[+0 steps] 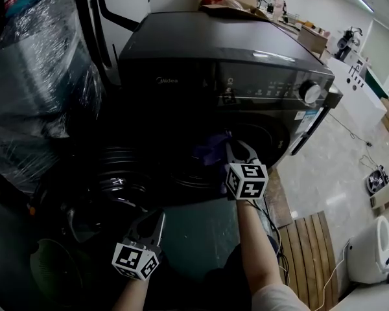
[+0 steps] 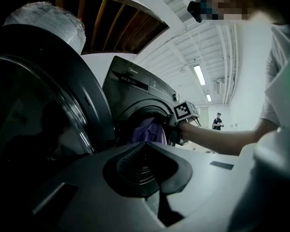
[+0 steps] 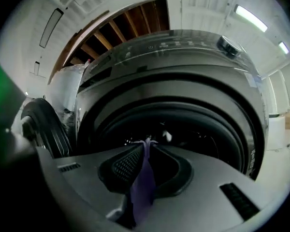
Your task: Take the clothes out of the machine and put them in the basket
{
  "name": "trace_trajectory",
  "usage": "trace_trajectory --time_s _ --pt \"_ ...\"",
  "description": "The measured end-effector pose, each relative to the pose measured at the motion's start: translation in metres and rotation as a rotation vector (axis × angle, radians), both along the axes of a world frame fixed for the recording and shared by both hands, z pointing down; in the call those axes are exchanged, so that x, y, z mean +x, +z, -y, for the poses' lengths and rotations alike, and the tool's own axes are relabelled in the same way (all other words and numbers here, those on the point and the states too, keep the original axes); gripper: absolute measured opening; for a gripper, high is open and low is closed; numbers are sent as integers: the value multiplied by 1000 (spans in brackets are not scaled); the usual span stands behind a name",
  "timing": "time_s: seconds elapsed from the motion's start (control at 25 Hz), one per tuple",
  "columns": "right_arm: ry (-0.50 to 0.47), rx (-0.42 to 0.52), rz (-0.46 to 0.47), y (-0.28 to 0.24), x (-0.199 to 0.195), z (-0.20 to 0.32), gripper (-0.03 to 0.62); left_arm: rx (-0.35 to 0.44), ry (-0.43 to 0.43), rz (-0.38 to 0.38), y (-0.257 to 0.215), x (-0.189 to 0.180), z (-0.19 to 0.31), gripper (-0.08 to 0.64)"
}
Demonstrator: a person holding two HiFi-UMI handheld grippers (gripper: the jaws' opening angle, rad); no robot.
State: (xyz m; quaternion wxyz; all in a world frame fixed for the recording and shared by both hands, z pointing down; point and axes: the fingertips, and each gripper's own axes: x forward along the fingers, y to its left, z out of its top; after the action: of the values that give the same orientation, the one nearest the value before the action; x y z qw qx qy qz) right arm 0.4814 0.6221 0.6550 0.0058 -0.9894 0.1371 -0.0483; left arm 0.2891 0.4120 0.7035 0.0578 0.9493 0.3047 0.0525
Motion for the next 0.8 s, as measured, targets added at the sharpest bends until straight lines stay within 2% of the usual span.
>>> trace_trajectory --time_s 0.24,0.4,0.56,0.8 --pt "-4 48 -18 -12 -25 -3 49 -6 17 -23 -8 3 1 21" --pt "-5 28 -60 -28 -41 -5 49 -13 17 -40 -17 9 5 21" --pt "-3 48 -93 -39 -55 -9 49 -15 29 -56 -22 13 5 21" --pt "-11 16 -96 -40 -67 -7 49 -23 51 -61 -25 13 -1 21"
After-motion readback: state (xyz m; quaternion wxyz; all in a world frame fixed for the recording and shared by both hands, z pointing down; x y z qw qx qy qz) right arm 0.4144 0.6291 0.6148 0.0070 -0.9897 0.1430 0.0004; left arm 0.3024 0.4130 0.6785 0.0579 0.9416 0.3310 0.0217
